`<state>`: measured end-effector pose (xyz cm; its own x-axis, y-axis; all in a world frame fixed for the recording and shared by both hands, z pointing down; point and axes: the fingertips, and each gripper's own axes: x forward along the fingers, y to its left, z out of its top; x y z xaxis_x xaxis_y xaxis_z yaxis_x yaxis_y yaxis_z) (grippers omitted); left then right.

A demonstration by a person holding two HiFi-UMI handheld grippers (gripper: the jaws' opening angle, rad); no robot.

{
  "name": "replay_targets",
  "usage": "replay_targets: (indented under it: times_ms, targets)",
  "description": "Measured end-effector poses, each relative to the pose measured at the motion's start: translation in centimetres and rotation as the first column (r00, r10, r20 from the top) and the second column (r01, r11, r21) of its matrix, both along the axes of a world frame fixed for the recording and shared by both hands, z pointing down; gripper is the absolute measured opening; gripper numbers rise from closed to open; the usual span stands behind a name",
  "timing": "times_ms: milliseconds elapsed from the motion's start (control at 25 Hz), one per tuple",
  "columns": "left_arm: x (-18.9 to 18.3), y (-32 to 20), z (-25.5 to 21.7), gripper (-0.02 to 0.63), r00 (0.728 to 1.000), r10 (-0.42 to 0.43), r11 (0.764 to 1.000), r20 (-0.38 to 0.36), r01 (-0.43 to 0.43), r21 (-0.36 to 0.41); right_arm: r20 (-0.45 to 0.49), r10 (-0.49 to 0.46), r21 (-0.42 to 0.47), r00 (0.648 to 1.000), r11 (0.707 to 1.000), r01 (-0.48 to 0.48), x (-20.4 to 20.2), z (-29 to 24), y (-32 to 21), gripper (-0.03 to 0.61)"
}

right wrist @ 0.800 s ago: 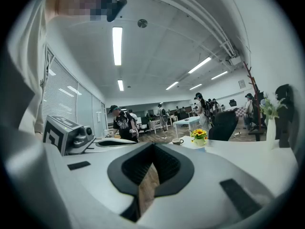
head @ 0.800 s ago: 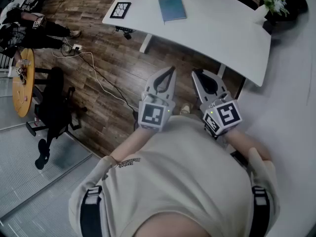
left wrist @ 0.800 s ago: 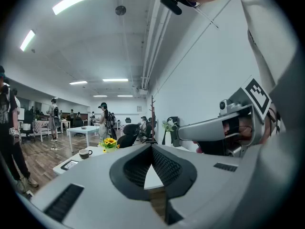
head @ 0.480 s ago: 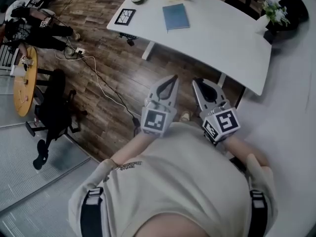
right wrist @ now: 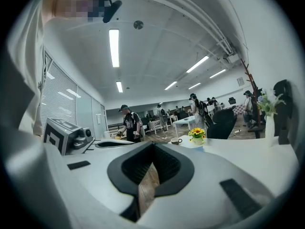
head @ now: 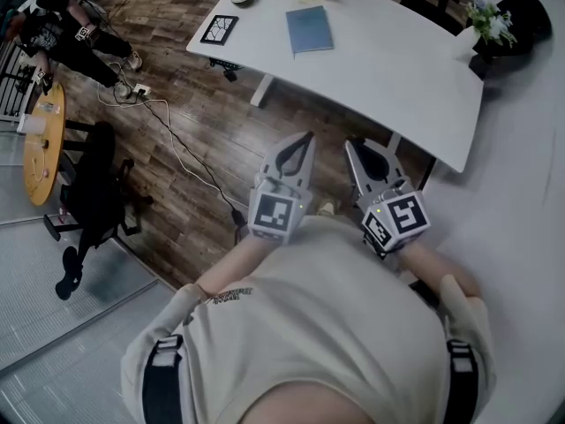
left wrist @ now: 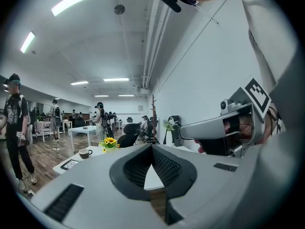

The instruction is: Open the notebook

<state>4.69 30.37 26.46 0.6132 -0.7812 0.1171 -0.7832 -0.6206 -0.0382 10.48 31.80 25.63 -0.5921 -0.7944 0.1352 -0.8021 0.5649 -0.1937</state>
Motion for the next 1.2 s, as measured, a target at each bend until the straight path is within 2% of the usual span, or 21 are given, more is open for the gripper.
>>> replay_targets:
  times_ms: [440, 840, 1200]
  targets:
    - [2.1, -0.9, -0.4, 0.002, 0.998, -0.065, 0.998, 0.003, 0.065, 0.025, 0.016, -0.013, 0.039, 1.000, 0.999, 0.012, 3.4, -0.4, -1.2, 0.003]
    - [3.0, -3.2, 0.3, 0.002, 0.998, -0.065, 0.998, -0.009, 0.066, 0.020, 0.011, -0.028, 0.040, 1.000, 0.999, 0.027, 4.0, 0.3, -3.6, 0.003]
    - [2.3, -8.0, 1.4, 0.002, 0.999, -0.039, 0.999, -0.017, 0.039, 0.008, 0.008, -0.005, 0.030, 1.000, 1.000, 0.005, 3.2, 1.3, -8.0, 0.003]
